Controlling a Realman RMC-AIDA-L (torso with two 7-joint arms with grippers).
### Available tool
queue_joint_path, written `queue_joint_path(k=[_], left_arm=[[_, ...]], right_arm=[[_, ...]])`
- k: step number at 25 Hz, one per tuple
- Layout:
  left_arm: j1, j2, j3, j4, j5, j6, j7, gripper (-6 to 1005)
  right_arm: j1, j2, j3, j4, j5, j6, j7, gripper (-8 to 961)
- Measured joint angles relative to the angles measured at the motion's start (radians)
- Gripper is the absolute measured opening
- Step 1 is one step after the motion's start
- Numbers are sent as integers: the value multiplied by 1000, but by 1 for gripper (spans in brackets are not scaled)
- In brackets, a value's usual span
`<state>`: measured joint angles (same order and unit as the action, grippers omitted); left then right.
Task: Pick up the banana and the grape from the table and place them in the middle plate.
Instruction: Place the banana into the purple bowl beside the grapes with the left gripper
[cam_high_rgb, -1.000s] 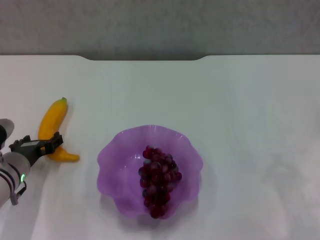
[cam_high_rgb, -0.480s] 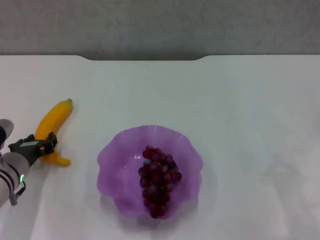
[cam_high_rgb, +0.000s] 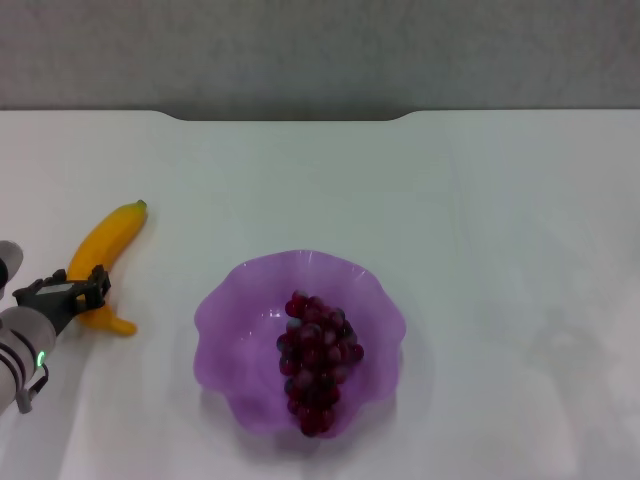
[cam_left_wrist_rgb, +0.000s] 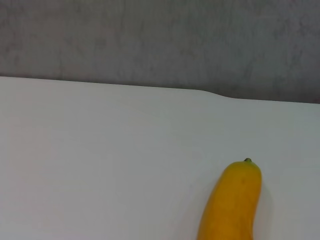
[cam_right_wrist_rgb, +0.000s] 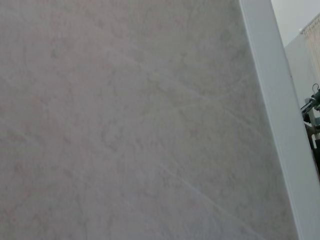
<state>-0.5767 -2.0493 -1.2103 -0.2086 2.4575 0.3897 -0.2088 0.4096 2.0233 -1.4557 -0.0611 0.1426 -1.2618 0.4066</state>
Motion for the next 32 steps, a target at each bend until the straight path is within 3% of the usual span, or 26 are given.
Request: queue_joint_path(k=[24,27,32], left_arm=[[0,14,-9,-6,1,148,-59,493],[0,16,8,-13,25,188,-133,490],[31,49,73,-44,198,315,-406,491]], right_arm=[[1,-2,0,8,0,18,0,-1],[-1,-2,0,9,0,20,-1,-1],[-5,-3,0,11,-5,21,-7,-1]])
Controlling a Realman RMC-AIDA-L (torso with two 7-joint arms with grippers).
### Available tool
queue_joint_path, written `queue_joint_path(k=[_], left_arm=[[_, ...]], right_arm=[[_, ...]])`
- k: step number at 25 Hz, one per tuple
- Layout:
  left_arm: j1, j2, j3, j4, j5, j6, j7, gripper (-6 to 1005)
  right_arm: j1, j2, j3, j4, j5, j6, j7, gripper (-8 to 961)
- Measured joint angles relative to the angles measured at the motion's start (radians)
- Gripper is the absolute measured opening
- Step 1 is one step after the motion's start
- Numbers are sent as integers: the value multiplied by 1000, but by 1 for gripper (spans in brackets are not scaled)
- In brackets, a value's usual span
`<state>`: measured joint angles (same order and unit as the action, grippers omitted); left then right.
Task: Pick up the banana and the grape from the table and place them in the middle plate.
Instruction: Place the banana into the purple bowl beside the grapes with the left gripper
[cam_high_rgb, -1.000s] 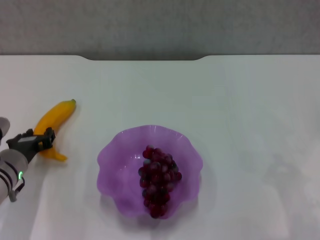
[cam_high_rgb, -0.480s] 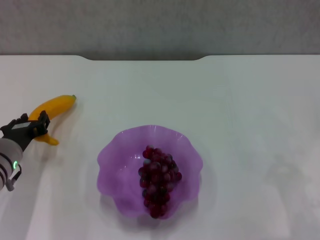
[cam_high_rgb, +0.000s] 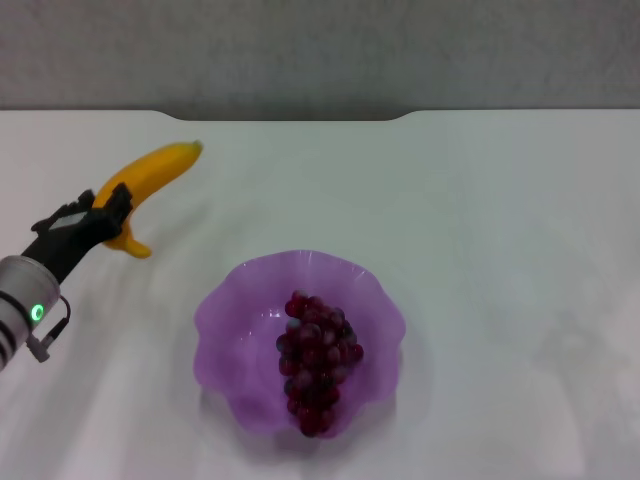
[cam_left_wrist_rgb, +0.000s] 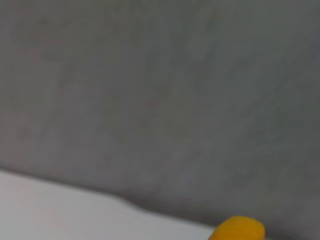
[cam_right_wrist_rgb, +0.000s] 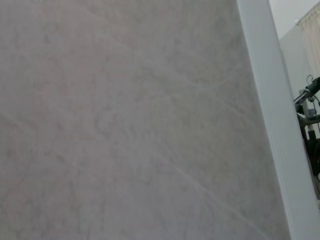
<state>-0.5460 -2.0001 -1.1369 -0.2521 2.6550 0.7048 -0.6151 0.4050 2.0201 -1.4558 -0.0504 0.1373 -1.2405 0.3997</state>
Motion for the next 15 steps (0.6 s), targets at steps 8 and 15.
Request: queue_joint_path(k=[8,15], left_arm=[[58,75,65,-3,212,391,-241,487],[77,89,257,29,216,700,-98,488]], right_arm=[[3,0,0,-1,-4,47,-1,-1],[5,0,0,-1,-4,51,-1,-1]])
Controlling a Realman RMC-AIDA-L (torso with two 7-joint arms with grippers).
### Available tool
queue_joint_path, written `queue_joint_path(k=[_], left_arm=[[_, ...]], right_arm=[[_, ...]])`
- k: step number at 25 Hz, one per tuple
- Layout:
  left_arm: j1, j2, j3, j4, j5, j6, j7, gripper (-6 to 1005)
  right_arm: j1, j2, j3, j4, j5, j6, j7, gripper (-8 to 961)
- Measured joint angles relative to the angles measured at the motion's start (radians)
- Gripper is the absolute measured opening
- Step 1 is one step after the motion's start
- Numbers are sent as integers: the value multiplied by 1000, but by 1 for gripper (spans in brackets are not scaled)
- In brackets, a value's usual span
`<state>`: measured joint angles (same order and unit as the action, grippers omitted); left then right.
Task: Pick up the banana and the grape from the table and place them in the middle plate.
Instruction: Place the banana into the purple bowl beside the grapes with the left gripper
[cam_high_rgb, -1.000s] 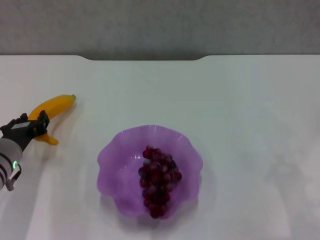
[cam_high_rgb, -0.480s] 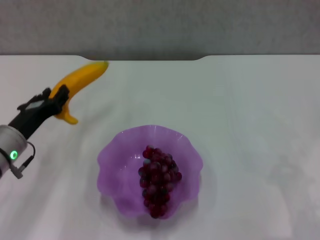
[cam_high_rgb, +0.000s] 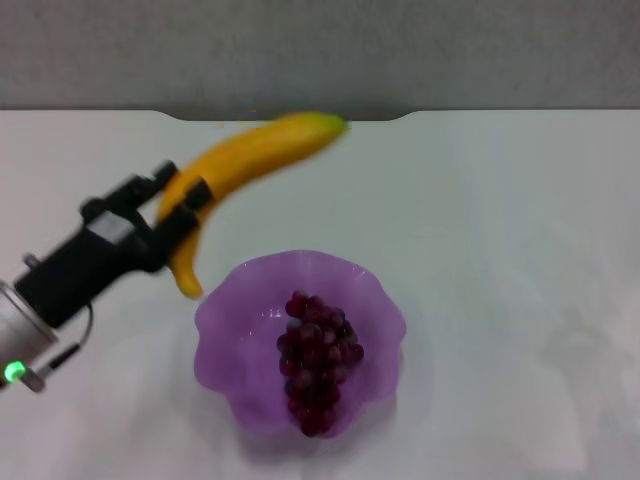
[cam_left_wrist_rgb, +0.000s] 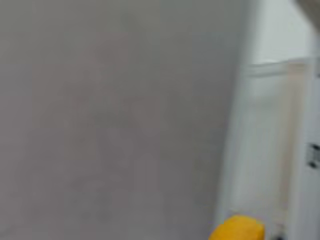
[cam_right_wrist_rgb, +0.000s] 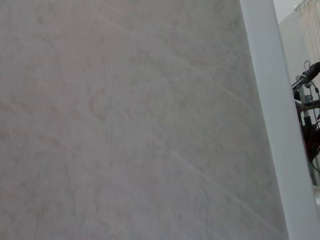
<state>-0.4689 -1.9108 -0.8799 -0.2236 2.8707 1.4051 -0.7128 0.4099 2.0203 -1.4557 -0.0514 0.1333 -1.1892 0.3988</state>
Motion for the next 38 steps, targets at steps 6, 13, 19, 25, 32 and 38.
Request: queue_joint_path(k=[6,13,19,25,32,38], left_arm=[[-40,-76,150,93,1,17,141,487],[-104,-121,173,150,1,-71,147,486],[-113,-126,172,113,2,-228,159,485],[-117,-130,143,49,1,-407,188,485],[-113,-131,141,19,1,-471,231,484],[-114,-130,115,16,1,-517,216,483]], right_arm=[[1,-1,0,-6,0,0,0,-1],[9,-2,-19,-8,-1,0,0,-1],[14,-2,-23,-8,-1,0,0,-1],[14,-2,-24,-9,-1,0,1,-1],[13,-1,-26,-8,-1,0,2,-1],[12,0,-26,-4,-1,0,6,-1]])
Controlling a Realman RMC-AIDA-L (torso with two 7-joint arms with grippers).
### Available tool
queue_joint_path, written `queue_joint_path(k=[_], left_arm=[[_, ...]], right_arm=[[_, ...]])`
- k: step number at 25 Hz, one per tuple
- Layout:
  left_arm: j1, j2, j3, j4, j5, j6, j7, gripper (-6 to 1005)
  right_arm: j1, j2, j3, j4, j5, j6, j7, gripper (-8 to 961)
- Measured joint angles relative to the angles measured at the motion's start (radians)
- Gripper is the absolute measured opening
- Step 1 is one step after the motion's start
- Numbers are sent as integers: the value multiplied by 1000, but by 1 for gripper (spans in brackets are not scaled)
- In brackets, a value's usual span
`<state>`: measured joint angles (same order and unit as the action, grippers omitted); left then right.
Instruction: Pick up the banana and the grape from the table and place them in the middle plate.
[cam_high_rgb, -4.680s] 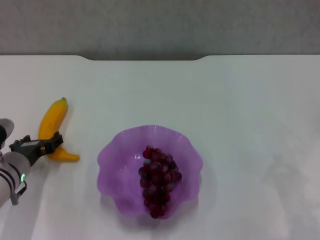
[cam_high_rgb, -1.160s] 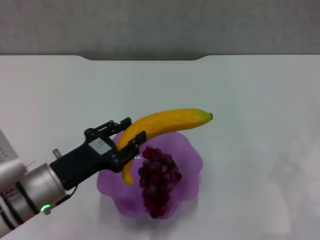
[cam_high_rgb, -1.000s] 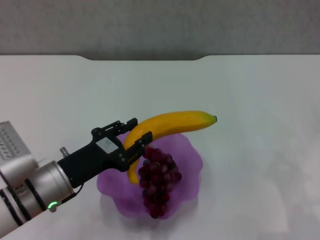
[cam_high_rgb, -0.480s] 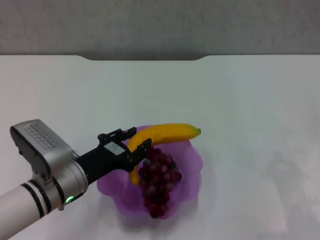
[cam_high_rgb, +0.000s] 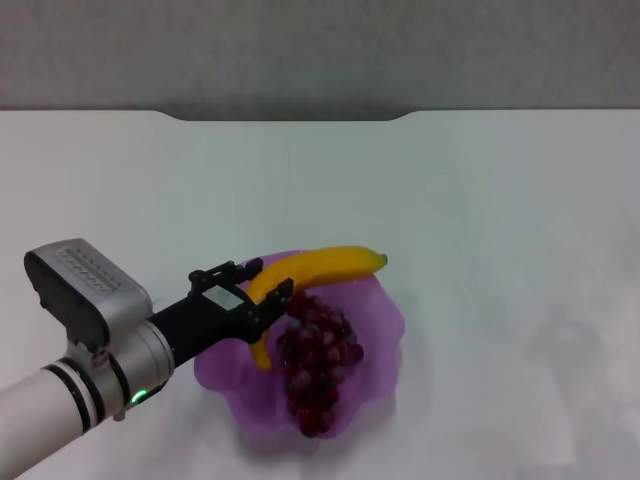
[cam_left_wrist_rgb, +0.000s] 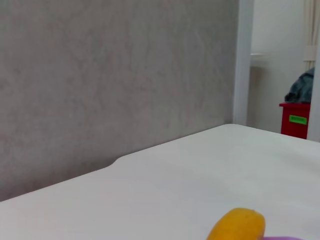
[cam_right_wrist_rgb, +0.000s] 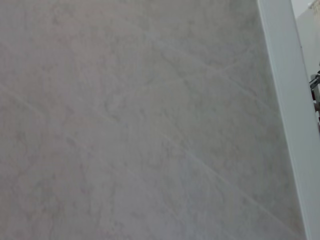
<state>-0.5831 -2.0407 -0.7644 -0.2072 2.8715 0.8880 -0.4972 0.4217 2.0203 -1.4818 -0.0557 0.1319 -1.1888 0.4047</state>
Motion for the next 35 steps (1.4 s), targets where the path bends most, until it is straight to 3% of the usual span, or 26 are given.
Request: queue_joint_path(k=[6,17,25,31,35], left_arm=[[6,-1,-39,0,-2,-3,-9,483],[13,1,-56,-7,-1,19,-8,860],[16,11,-118,-24,-1,137,16,845],[50,7,-259,-23,-1,177,11,739],[74,2,-364,-18,-1,171,14,577]], right_arm=[[1,0,0,-1,0,0,2,-1],[-2,0,0,0,0,0,2,-1],[0,-1,0,3,0,0,2,-1],[1,-2,0,1,0,0,2,-1],[2,-2,0,-3,0,20,2,-1]])
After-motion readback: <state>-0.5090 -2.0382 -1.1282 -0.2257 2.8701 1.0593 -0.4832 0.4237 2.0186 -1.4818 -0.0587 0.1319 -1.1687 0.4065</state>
